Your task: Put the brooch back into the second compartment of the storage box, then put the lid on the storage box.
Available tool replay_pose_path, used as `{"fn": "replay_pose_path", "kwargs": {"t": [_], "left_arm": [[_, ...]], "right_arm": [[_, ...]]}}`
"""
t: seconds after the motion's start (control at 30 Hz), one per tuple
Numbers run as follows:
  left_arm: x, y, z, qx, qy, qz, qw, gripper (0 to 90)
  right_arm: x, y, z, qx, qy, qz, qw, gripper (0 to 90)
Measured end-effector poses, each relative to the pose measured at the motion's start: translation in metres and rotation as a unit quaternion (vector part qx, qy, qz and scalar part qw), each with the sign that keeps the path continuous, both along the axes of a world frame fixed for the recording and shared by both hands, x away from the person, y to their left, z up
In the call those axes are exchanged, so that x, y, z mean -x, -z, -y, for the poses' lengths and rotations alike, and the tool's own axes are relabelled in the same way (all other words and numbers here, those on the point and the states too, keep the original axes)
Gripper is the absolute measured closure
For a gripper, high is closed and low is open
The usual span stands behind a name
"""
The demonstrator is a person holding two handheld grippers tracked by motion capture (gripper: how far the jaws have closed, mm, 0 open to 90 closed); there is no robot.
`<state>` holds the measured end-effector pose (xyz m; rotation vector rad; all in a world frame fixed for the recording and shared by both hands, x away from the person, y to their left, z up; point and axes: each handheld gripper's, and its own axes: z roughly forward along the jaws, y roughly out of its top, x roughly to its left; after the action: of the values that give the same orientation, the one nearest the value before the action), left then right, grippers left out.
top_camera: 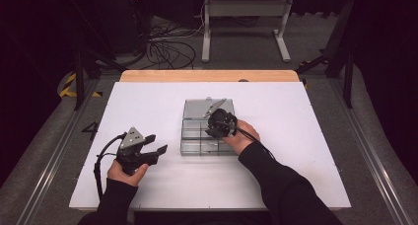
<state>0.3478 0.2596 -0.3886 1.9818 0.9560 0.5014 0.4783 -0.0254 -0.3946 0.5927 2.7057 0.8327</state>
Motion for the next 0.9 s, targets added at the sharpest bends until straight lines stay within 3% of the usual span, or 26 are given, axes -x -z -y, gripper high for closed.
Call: {"fn": "replay_pose_path", "kwargs": {"t": [0.13, 0.3, 0.5, 0.73, 0.9], "left_arm": [[0.0, 0.0, -0.001, 0.003, 0.0, -0.002, 1.0, 40.3], [0.0, 0.0, 0.0, 0.001, 0.0, -0.001, 1.0, 40.3], [-0.002, -0.002, 0.001, 0.008, 0.002, 0.0, 1.0, 40.4], [-0.004, -0.005, 0.005, 0.02, 0.02, 0.004, 0.9996, 39.4], [-0.007, -0.01, 0.006, 0.03, 0.026, 0.008, 0.9992, 39.8]], "right_arm": [[0.003, -0.008, 0.004, -0.012, 0.003, 0.01, 0.9999, 76.1], [0.007, -0.021, 0.015, -0.036, 0.007, 0.011, 0.9993, 90.0], [0.012, -0.03, 0.029, -0.041, 0.005, 0.024, 0.9988, 90.0], [0.012, -0.033, 0.047, -0.073, 0.033, 0.022, 0.9966, 90.0], [0.013, -0.035, 0.054, -0.082, 0.046, 0.027, 0.9952, 90.0]]}}
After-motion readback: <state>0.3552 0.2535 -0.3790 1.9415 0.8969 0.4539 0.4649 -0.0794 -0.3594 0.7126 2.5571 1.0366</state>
